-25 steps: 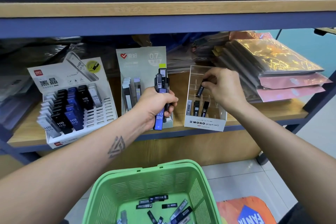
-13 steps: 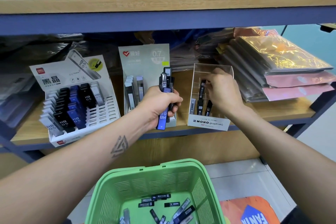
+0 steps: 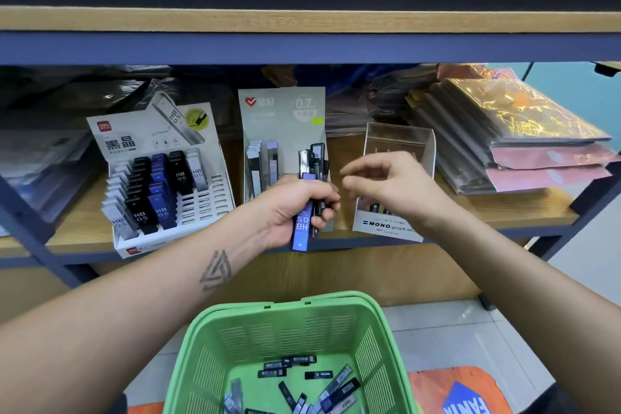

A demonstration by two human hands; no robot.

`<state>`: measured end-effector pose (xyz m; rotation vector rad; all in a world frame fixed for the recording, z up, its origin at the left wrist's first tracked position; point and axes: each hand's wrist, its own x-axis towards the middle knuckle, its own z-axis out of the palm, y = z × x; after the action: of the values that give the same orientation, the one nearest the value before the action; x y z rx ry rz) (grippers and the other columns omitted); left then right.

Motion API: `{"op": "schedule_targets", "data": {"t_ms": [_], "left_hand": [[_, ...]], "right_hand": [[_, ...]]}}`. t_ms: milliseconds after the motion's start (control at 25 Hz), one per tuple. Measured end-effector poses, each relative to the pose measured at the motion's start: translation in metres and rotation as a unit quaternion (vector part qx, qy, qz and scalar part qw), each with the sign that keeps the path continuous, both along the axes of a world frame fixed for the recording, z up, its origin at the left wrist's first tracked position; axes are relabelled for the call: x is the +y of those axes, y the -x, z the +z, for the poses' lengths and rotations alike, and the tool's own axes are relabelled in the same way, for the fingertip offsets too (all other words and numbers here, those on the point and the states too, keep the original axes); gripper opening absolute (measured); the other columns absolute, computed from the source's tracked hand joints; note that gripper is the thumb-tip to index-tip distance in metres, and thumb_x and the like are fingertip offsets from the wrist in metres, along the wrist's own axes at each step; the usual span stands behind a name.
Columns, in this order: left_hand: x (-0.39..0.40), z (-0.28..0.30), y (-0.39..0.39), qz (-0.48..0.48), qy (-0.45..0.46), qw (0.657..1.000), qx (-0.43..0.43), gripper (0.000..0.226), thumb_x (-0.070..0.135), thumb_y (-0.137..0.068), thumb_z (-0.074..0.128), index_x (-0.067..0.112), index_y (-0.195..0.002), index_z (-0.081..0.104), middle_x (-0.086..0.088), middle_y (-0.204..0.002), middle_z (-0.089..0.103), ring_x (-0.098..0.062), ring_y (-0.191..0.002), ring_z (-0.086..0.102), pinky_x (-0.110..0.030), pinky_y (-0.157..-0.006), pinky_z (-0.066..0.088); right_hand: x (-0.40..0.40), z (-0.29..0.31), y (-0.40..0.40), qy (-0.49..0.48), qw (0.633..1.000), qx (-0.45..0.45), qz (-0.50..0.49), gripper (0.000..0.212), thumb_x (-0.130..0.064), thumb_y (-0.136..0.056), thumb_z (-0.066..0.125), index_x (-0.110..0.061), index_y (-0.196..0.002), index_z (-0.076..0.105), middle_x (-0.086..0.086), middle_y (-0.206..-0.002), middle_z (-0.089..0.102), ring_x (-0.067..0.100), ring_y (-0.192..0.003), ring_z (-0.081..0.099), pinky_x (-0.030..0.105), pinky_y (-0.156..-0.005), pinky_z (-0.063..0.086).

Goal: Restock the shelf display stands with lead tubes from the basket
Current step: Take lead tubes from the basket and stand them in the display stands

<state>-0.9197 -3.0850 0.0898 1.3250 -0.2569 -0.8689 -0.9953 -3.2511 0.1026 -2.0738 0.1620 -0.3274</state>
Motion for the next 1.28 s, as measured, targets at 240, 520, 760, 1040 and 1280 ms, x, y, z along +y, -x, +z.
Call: {"op": "schedule_targets", "data": {"t_ms": [240, 520, 760, 1040, 1280], "left_hand": [[0.01, 0.0, 0.013, -0.045, -0.023, 0.996, -0.075, 0.02, -0.014, -0.085, 0.062, 0.004, -0.091, 0.065, -0.007, -0.072, 0.064, -0.015, -0.053, 0.054, -0.018, -0.038, 0.034], [0.012, 0.004, 0.008, -0.056, 0.029, 0.998, -0.006, 0.019, -0.003, -0.088, 0.066, -0.001, -0.106, 0.061, -0.013, -0.079, 0.062, -0.015, -0.058, 0.053, -0.016, -0.04, 0.038], [0.013, 0.004, -0.007, -0.007, 0.049, 0.997, 0.064, 0.019, -0.001, -0.091, 0.057, -0.002, -0.109, 0.056, -0.021, -0.089, 0.067, -0.012, -0.052, 0.048, -0.016, -0.039, 0.038], [0.005, 0.004, -0.01, 0.048, 0.044, 0.998, 0.008, 0.02, -0.014, -0.083, 0.063, 0.005, -0.091, 0.059, -0.015, -0.077, 0.059, -0.013, -0.051, 0.05, -0.018, -0.041, 0.038], [-0.005, 0.004, -0.011, 0.083, 0.005, 0.993, -0.083, 0.033, -0.016, -0.08, 0.067, 0.003, -0.103, 0.054, -0.012, -0.067, 0.052, -0.017, -0.05, 0.049, -0.023, -0.042, 0.034]], "right_hand": [[0.02, -0.001, 0.001, -0.109, 0.992, 0.043, 0.057, 0.02, -0.022, -0.084, 0.082, -0.012, -0.101, 0.075, 0.006, -0.08, 0.072, 0.013, -0.072, 0.065, 0.033, -0.066, 0.05], [0.005, 0.005, -0.002, -0.219, 0.975, 0.04, 0.024, 0.02, -0.004, -0.08, 0.08, 0.002, -0.095, 0.068, 0.012, -0.073, 0.07, 0.015, -0.061, 0.065, 0.023, -0.059, 0.056], [-0.015, 0.004, -0.004, -0.267, 0.963, 0.023, 0.004, 0.014, -0.001, -0.085, 0.075, 0.004, -0.096, 0.069, 0.018, -0.081, 0.074, 0.023, -0.072, 0.073, 0.025, -0.066, 0.062], [-0.032, 0.002, -0.005, -0.187, 0.981, 0.009, 0.045, 0.022, 0.013, -0.078, 0.075, -0.002, -0.095, 0.074, 0.02, -0.099, 0.075, 0.027, -0.088, 0.072, 0.04, -0.091, 0.058], [-0.031, 0.004, -0.004, 0.041, 0.997, -0.024, 0.06, 0.026, -0.002, -0.077, 0.084, -0.016, -0.097, 0.076, 0.0, -0.093, 0.077, 0.017, -0.089, 0.073, 0.034, -0.086, 0.06]]}}
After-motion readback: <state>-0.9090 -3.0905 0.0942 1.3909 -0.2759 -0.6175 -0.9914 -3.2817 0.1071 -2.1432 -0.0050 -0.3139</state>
